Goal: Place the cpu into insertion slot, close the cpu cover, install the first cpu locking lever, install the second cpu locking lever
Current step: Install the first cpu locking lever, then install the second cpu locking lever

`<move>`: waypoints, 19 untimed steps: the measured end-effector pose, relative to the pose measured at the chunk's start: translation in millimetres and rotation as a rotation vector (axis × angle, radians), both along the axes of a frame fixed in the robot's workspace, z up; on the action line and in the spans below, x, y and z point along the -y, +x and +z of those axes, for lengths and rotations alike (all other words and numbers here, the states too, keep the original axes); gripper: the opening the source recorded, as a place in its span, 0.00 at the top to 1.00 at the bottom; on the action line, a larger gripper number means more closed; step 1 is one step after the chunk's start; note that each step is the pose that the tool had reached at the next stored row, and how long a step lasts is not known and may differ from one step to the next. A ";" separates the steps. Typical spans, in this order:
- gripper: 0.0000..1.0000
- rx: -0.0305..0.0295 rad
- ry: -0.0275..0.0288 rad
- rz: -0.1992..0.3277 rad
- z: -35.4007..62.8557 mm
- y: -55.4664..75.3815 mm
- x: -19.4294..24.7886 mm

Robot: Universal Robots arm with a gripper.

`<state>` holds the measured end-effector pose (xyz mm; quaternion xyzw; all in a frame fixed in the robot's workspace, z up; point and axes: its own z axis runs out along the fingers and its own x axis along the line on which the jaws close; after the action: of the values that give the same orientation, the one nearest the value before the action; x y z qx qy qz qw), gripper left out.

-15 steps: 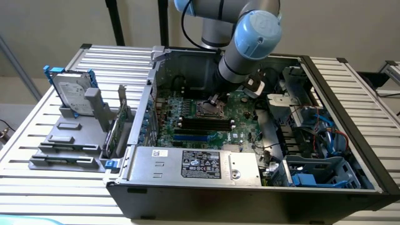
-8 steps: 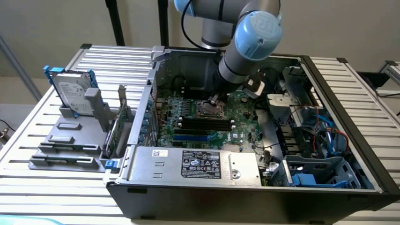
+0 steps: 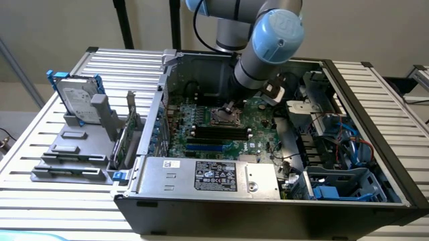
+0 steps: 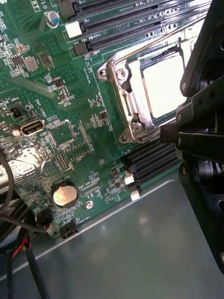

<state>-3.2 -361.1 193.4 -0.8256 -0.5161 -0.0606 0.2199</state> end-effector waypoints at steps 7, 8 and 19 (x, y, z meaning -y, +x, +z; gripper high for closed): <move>0.89 0.0007 -0.0001 0.001 4.3 -17.7 6.6; 0.89 0.0007 0.0000 0.001 5.6 -18.8 7.0; 0.89 0.0006 0.0019 0.001 7.0 -19.3 7.2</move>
<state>-22.5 -368.3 200.4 -0.8251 -0.5166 -0.0612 0.2205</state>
